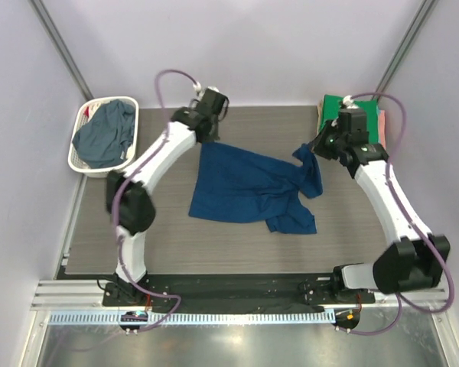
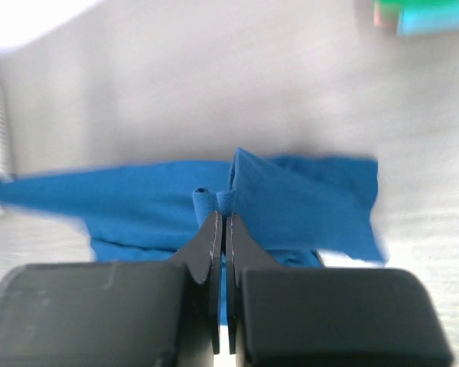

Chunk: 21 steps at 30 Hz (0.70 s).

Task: Fold and stack the t-shirts
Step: Flatten the tshirt out

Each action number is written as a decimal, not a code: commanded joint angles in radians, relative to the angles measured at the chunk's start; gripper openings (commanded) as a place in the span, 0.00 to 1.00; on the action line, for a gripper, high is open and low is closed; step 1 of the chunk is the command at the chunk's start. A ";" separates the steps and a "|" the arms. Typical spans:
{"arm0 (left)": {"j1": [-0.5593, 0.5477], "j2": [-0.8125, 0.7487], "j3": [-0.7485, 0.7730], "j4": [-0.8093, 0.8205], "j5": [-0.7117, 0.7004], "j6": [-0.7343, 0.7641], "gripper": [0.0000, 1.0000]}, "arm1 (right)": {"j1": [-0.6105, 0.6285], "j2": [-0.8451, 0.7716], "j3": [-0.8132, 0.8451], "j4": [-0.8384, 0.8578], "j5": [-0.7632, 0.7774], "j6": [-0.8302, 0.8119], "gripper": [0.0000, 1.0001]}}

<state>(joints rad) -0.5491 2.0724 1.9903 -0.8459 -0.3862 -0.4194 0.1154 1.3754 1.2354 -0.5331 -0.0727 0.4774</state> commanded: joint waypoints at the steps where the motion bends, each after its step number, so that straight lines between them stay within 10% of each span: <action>1: 0.003 -0.357 -0.031 -0.028 -0.094 -0.027 0.00 | 0.001 -0.197 0.098 0.036 0.031 -0.002 0.01; 14: -0.005 -1.254 -0.315 0.031 -0.100 -0.026 0.00 | 0.001 -0.777 0.242 -0.051 0.295 -0.008 0.01; 21: -0.003 -1.307 -0.300 0.057 -0.031 0.027 0.00 | 0.000 -0.747 0.413 -0.039 0.309 -0.072 0.01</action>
<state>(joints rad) -0.5564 0.6968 1.6932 -0.8089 -0.3958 -0.4408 0.1181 0.5335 1.5932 -0.5861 0.1452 0.4633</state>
